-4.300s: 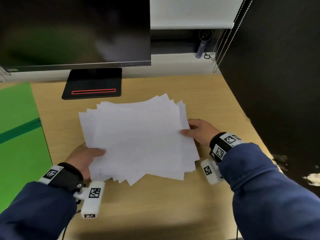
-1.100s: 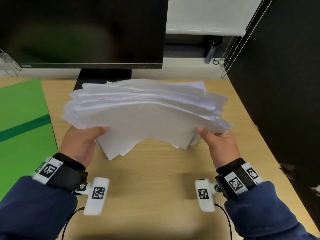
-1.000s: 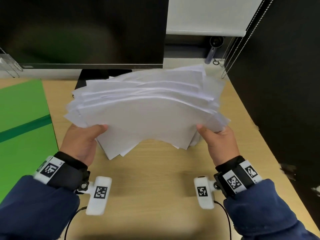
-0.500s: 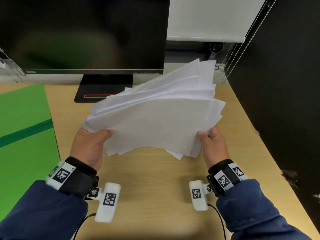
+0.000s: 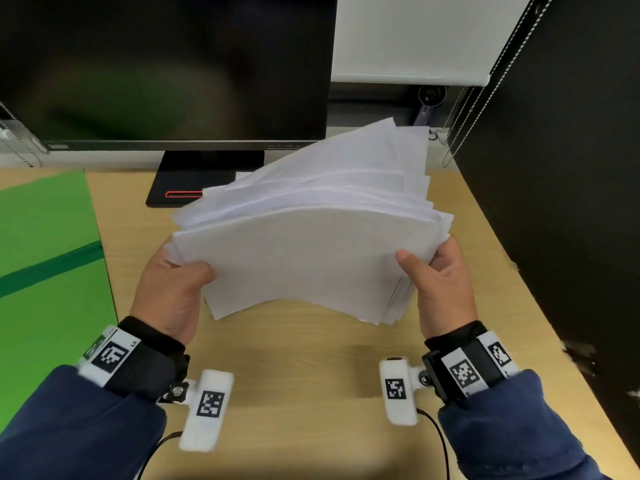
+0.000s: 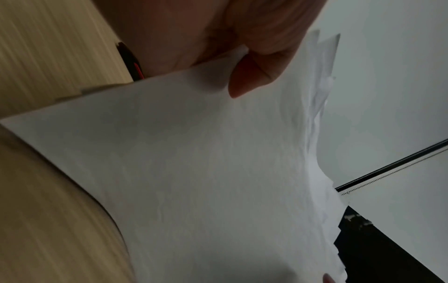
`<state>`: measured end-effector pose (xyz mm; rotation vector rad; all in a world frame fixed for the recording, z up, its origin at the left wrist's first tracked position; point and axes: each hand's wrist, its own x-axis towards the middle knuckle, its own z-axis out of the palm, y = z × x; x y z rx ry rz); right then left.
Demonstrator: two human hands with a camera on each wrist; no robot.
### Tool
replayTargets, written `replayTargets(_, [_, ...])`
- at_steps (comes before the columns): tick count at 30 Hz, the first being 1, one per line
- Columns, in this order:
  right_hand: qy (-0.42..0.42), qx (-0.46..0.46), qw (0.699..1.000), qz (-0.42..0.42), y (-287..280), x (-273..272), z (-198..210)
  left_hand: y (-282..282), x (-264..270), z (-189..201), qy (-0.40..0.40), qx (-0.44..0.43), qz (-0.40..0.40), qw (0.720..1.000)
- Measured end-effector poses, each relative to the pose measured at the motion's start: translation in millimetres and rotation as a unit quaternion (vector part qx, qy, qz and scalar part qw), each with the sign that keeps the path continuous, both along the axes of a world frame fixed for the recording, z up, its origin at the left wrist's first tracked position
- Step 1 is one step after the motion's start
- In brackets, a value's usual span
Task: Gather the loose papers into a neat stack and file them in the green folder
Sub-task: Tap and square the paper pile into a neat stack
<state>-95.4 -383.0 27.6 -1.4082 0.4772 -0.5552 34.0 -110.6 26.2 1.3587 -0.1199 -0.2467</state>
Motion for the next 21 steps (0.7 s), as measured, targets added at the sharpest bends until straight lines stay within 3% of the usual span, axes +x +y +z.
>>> replayTargets(6, [0.034,-0.027,0.999,-0.023,-6.8,0.6,1.5,1.6,0.5,3.0,0.003,-0.042,0.018,0.999])
replayTargets(11, [-0.019,0.004,1.0,-0.02,-8.1,-7.4,9.7,11.1,0.6,11.5,-0.028,-0.088,0.006,0.996])
replayTargets(17, [-0.013,0.035,0.999,0.001,-4.9,-7.4,-3.2,15.9,3.1,1.7,0.026,-0.07,0.016,0.997])
replayTargets(21, [-0.005,0.019,1.0,0.002,2.3,-6.1,1.3,10.2,2.9,6.0,0.013,-0.058,0.014,0.998])
